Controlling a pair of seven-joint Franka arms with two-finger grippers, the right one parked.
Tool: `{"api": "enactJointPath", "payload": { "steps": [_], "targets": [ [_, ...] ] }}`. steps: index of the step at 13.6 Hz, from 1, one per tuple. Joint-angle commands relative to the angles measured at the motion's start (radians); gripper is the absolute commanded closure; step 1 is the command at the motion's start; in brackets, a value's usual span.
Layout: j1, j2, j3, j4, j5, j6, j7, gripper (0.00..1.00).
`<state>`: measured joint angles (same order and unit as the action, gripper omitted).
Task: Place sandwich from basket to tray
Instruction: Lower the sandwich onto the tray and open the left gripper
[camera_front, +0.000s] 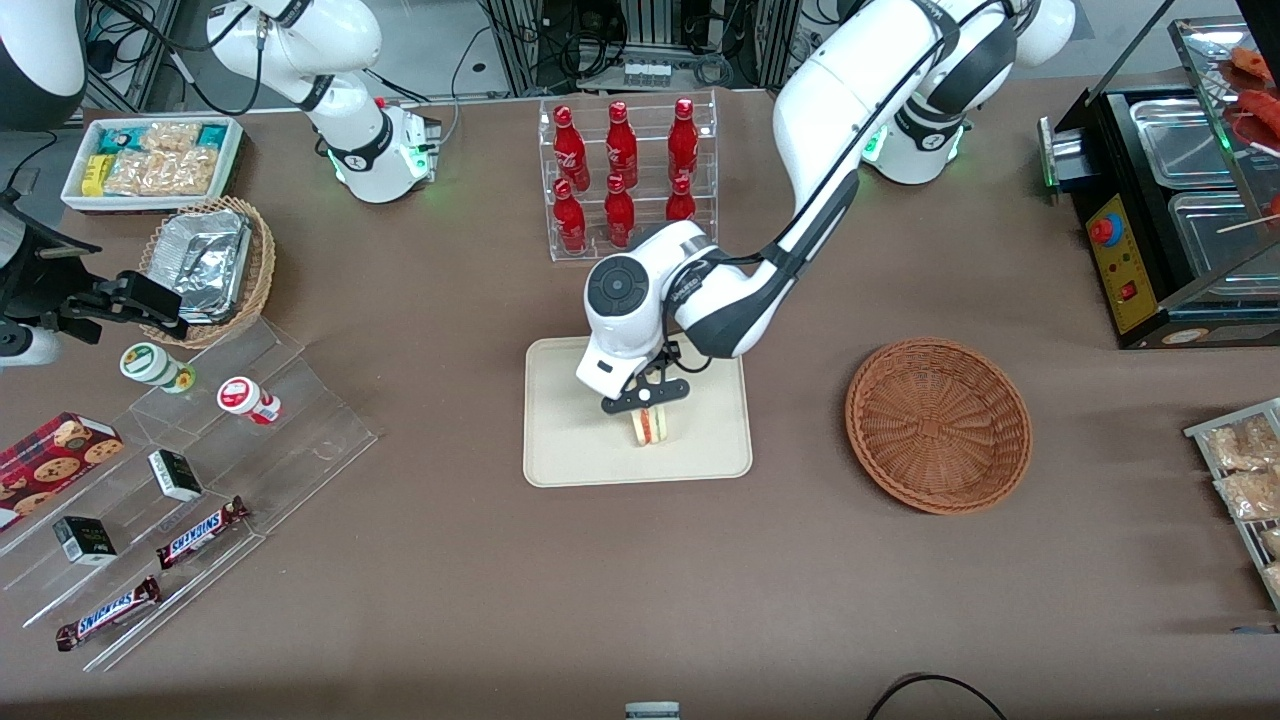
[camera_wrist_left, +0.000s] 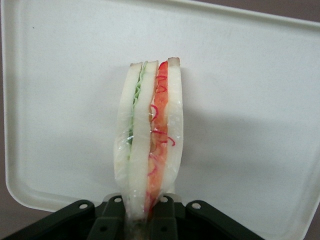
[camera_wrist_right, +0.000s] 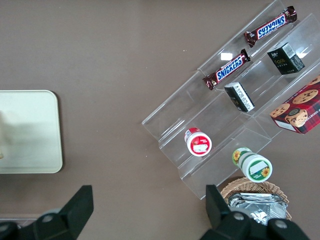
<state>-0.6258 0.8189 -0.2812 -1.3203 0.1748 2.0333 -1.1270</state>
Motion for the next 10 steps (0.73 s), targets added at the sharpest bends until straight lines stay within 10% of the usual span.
{"api": "enactJointPath", "payload": {
  "steps": [1,7,9,10],
  "targets": [
    [-0.022,0.031,0.013,0.053,0.02,-0.027,-0.027,1.0],
    [-0.031,0.063,0.014,0.081,0.046,-0.024,-0.088,1.0],
    [-0.031,0.068,0.014,0.081,0.048,-0.022,-0.079,0.01],
    [-0.029,0.063,0.014,0.082,0.048,-0.024,-0.076,0.0]
  ]
}}
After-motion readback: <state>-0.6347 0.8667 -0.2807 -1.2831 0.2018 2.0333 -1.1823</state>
